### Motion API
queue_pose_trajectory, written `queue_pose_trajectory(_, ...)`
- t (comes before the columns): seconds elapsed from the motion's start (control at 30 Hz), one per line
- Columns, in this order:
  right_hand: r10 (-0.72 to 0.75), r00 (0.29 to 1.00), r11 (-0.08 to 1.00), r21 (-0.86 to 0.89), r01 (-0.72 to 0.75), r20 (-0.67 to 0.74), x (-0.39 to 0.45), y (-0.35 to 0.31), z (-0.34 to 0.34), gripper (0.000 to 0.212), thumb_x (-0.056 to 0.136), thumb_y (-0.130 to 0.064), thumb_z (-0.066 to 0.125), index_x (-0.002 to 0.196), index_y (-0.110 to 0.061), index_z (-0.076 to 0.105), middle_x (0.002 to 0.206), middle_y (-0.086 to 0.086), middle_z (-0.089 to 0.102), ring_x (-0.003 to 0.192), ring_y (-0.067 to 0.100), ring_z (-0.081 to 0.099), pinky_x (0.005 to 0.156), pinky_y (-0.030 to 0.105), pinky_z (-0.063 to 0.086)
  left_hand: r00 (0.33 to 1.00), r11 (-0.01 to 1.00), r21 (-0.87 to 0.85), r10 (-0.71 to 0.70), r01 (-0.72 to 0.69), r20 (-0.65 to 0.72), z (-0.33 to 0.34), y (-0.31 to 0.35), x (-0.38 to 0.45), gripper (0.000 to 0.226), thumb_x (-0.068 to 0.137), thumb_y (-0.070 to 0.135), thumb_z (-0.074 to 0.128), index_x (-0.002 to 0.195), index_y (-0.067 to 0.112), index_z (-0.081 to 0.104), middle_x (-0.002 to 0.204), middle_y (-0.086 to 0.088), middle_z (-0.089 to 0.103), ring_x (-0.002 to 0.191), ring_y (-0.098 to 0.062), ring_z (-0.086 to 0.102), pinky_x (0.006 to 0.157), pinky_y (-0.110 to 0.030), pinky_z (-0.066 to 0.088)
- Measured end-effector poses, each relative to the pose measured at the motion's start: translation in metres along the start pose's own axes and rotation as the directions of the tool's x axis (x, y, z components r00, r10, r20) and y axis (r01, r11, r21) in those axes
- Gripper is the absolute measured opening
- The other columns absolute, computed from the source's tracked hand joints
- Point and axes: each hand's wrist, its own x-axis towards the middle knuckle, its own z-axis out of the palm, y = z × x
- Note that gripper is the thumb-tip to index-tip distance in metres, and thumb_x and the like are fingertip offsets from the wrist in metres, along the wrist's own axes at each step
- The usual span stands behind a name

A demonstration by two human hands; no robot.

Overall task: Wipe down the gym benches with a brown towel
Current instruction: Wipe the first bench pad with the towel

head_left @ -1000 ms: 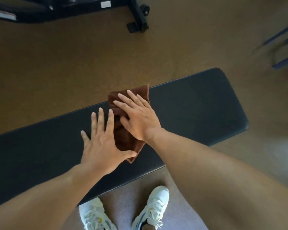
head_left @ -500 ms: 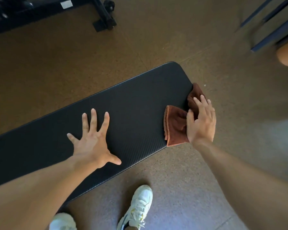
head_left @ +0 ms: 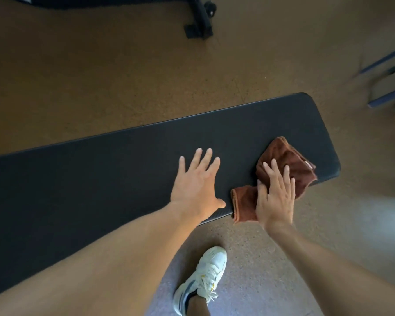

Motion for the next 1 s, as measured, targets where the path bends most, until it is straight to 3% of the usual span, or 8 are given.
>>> queue_pose_trajectory(0.1, -0.018, 1.0, 1.0, -0.002, 0.018, 0.018, -0.017, -0.057, 0.023, 0.046, 0.11, -0.027, 0.041, 0.156, -0.032, 0.043, 0.171, -0.011, 0.029, 0.162, 0.015, 0.006, 0.132, 0.041, 0.0, 0.994, 0.99, -0.134, 0.035, -0.049, -0.102, 0.008, -0.064, -0.064, 0.091, 0.098, 0.053, 0.059, 0.165, 0.026, 0.003, 0.173, 0.002, -0.006, 0.159, -0.016, -0.011, 0.13, -0.039, 0.002)
queue_pose_trajectory(0.23, -0.141, 0.984, 0.99, 0.0, 0.142, 0.113, -0.057, -0.146, 0.056, 0.046, 0.11, -0.027, 0.04, 0.155, -0.035, 0.044, 0.17, -0.016, 0.028, 0.162, 0.009, 0.005, 0.133, 0.038, 0.002, 0.969, 0.974, -0.204, -0.137, 0.095, -0.204, 0.008, -0.17, -0.143, 0.081, 0.103, 0.044, 0.054, 0.164, 0.027, 0.004, 0.172, 0.005, -0.007, 0.157, -0.011, -0.015, 0.128, -0.032, -0.004)
queue_pose_trajectory(0.33, -0.317, 0.924, 0.946, 0.003, 0.324, 0.215, -0.098, -0.208, 0.08, 0.046, 0.11, -0.031, 0.04, 0.156, -0.037, 0.043, 0.17, -0.018, 0.026, 0.161, 0.006, 0.001, 0.132, 0.034, 0.0, 0.938, 0.947, -0.265, -0.247, 0.181, -0.242, -0.002, -0.234, -0.187, 0.078, 0.104, 0.038, 0.055, 0.164, 0.024, 0.008, 0.172, 0.004, -0.005, 0.157, -0.011, -0.014, 0.127, -0.031, -0.004)
queue_pose_trajectory(0.43, -0.488, 0.796, 0.855, 0.012, 0.519, 0.357, -0.148, -0.27, 0.112, 0.053, 0.106, -0.04, 0.031, 0.159, -0.038, 0.038, 0.17, -0.021, 0.019, 0.16, 0.004, -0.008, 0.13, 0.031, -0.004, 0.917, 0.929, -0.293, -0.305, 0.227, -0.257, -0.011, -0.282, -0.224, 0.074, 0.104, 0.03, 0.054, 0.164, 0.021, 0.011, 0.172, 0.003, 0.001, 0.158, -0.011, -0.01, 0.128, -0.032, -0.001)
queue_pose_trajectory(0.6, -0.708, 0.448, 0.579, 0.085, 0.811, 0.546, -0.194, -0.344, 0.153, 0.055, 0.109, -0.044, 0.032, 0.163, -0.036, 0.029, 0.173, -0.015, 0.012, 0.162, 0.013, -0.01, 0.131, 0.04, -0.003, 0.883, 0.904, -0.315, -0.378, 0.288, -0.278, -0.028, -0.326, -0.256, 0.067, 0.105, 0.014, 0.045, 0.164, 0.019, 0.014, 0.172, 0.002, 0.005, 0.158, -0.01, -0.007, 0.128, -0.032, 0.0)
queue_pose_trajectory(0.67, -0.735, 0.388, 0.488, 0.037, 0.872, 0.555, -0.178, -0.355, 0.159, 0.057, 0.109, -0.051, 0.031, 0.165, -0.037, 0.023, 0.174, -0.013, 0.011, 0.162, 0.016, -0.008, 0.131, 0.044, -0.003, 0.881, 0.906, -0.301, -0.382, 0.297, -0.281, -0.031, -0.33, -0.254, 0.067, 0.104, 0.01, 0.044, 0.164, 0.018, 0.013, 0.173, 0.001, 0.005, 0.158, -0.01, -0.008, 0.129, -0.035, 0.002)
queue_pose_trajectory(0.77, -0.693, 0.503, 0.553, -0.068, 0.831, 0.517, -0.14, -0.359, 0.161, 0.061, 0.109, -0.058, 0.024, 0.166, -0.038, 0.016, 0.175, -0.013, 0.008, 0.162, 0.019, -0.01, 0.131, 0.051, 0.001, 0.88, 0.905, -0.289, -0.391, 0.313, -0.269, -0.034, -0.324, -0.239, 0.07, 0.105, 0.011, 0.045, 0.164, 0.019, 0.009, 0.173, 0.002, 0.001, 0.158, -0.01, -0.01, 0.129, -0.037, 0.003)
queue_pose_trajectory(1.0, -0.554, 0.744, 0.757, -0.146, 0.637, 0.375, -0.065, -0.319, 0.14, 0.06, 0.11, -0.052, 0.018, 0.167, -0.035, 0.009, 0.175, -0.013, 0.003, 0.162, 0.018, -0.012, 0.131, 0.047, -0.005, 0.897, 0.905, -0.212, -0.406, 0.369, -0.176, -0.053, -0.277, -0.177, 0.085, 0.103, 0.036, 0.056, 0.165, 0.023, 0.0, 0.172, 0.002, -0.011, 0.157, -0.014, -0.017, 0.13, -0.047, 0.003)
